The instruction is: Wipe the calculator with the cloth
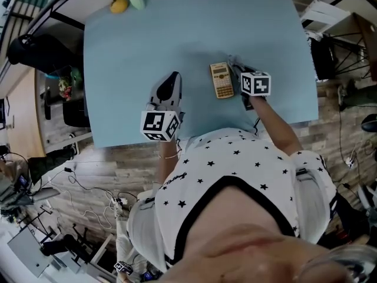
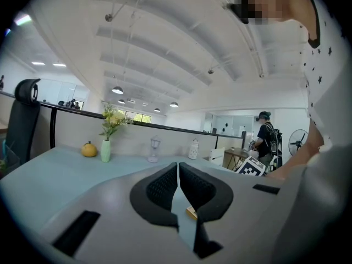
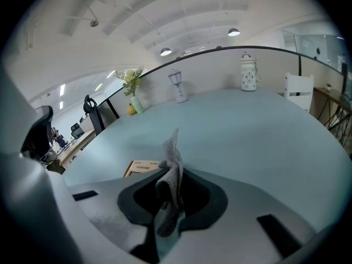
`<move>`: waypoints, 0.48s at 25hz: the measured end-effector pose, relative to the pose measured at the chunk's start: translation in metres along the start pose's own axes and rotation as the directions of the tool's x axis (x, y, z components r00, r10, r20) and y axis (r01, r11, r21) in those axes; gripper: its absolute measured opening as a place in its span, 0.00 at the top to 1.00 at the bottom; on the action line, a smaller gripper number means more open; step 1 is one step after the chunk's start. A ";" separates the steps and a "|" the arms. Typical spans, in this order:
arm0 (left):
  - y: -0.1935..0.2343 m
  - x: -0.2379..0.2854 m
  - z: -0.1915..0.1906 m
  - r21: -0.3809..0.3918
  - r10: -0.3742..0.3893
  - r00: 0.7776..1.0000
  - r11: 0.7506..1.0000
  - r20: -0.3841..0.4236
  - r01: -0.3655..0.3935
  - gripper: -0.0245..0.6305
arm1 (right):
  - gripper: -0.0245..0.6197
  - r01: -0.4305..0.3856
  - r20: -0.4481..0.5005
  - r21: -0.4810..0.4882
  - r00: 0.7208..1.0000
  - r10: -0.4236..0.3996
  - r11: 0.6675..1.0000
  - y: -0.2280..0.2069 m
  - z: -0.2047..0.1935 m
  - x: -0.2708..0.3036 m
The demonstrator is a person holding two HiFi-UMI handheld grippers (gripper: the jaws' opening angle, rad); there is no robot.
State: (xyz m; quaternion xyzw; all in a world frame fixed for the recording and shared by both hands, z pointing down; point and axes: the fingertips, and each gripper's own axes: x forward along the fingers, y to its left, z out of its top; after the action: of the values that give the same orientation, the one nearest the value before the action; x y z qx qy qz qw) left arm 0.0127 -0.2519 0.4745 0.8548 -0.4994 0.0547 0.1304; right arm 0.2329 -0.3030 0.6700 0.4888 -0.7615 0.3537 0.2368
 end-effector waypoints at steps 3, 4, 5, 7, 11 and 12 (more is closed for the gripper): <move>-0.009 0.001 -0.001 0.007 -0.003 1.000 1.000 0.000 0.003 0.91 | 0.89 -0.013 0.013 0.002 1.000 0.013 1.000 0.001 0.003 -0.004; -0.010 0.000 0.000 0.008 -0.001 1.000 1.000 0.001 0.001 0.91 | 0.89 -0.024 0.022 0.000 0.999 0.024 1.000 0.003 0.007 -0.005; -0.011 -0.001 0.000 0.009 0.002 1.000 1.000 0.002 -0.002 0.91 | 0.89 -0.037 0.032 -0.002 0.999 0.037 0.999 0.008 0.011 -0.006; -0.011 -0.004 0.000 0.010 0.010 1.000 1.000 0.002 -0.010 0.91 | 0.89 -0.079 0.049 -0.012 0.996 0.079 0.997 0.022 0.018 -0.007; -0.009 -0.011 0.002 0.008 0.032 0.999 0.999 0.013 -0.032 0.91 | 0.89 -0.188 0.028 -0.087 0.981 0.191 0.978 0.068 0.020 -0.005; -0.008 -0.013 0.002 0.007 0.038 0.999 0.999 0.016 -0.038 0.91 | 0.89 -0.212 0.013 -0.106 0.977 0.215 0.972 0.080 0.018 -0.003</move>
State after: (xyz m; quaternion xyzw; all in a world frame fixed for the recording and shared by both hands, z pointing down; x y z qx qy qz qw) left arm 0.0127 -0.2381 0.4679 0.8461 -0.5163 0.0521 0.1222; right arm 0.1611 -0.2935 0.6313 0.3955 -0.8298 0.3311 0.2131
